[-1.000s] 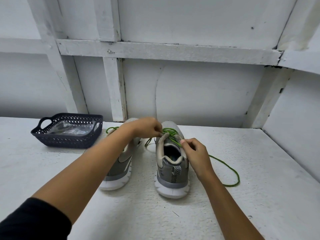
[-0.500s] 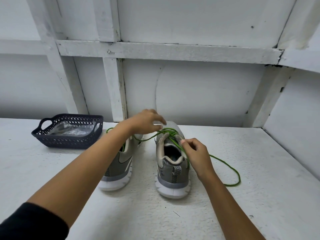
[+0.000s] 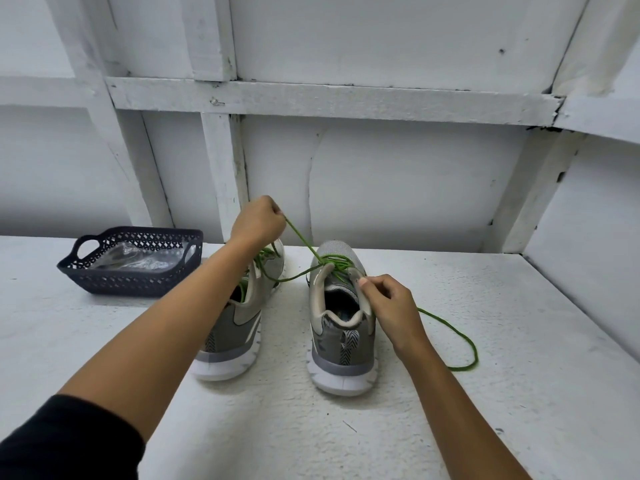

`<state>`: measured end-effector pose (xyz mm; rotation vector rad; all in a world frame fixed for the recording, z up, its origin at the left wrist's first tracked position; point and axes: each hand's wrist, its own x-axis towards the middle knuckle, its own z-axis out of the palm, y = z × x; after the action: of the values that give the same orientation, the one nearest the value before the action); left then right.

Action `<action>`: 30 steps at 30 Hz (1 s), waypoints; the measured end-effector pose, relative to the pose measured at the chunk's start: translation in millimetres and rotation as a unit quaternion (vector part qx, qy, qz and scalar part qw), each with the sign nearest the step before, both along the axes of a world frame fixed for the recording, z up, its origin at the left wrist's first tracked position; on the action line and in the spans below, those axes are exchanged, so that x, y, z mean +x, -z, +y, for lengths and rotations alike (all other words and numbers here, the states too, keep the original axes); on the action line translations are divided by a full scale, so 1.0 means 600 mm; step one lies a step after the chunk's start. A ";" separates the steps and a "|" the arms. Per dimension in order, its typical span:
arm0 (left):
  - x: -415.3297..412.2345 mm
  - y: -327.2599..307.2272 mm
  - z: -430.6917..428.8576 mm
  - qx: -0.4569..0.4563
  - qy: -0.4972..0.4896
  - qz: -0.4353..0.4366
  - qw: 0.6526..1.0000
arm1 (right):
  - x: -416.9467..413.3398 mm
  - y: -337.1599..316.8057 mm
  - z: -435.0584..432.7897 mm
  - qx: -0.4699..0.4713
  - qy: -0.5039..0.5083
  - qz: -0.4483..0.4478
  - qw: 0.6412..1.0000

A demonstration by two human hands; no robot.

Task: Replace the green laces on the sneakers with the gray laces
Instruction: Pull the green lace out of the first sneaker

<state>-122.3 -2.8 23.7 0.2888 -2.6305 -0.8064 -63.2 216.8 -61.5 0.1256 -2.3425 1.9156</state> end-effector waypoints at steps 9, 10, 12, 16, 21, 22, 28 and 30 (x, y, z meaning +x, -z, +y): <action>0.034 0.003 0.059 -0.171 0.283 -0.134 0.934 | 0.002 -0.003 -0.002 0.001 0.002 0.005 1.000; 0.034 0.005 0.061 -0.154 0.285 -0.139 0.936 | 0.003 -0.003 -0.002 0.000 0.003 0.005 1.000; 0.033 0.009 0.064 -0.142 0.282 -0.134 0.939 | 0.004 -0.004 -0.002 -0.001 0.003 0.006 1.000; 0.033 0.007 0.063 -0.153 0.286 -0.153 0.933 | 0.004 -0.004 -0.002 0.002 0.000 0.008 1.000; 0.033 0.003 0.058 -0.126 0.282 -0.146 0.940 | 0.004 -0.006 0.000 0.001 -0.005 0.006 1.000; 0.032 0.003 0.056 -0.125 0.275 -0.142 0.943 | 0.004 -0.006 0.001 0.001 -0.008 0.003 1.000; 0.020 0.005 0.016 -0.157 0.141 -0.134 0.968 | -0.008 -0.015 0.002 0.027 -0.007 -0.017 0.999; 0.022 0.007 0.014 -0.226 0.119 -0.167 0.952 | -0.025 -0.019 0.002 0.045 0.021 -0.020 0.999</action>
<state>-109.0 5.9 19.6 -0.0262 -3.1126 -0.2076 -78.2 218.0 -49.9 0.0446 -2.4366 1.8117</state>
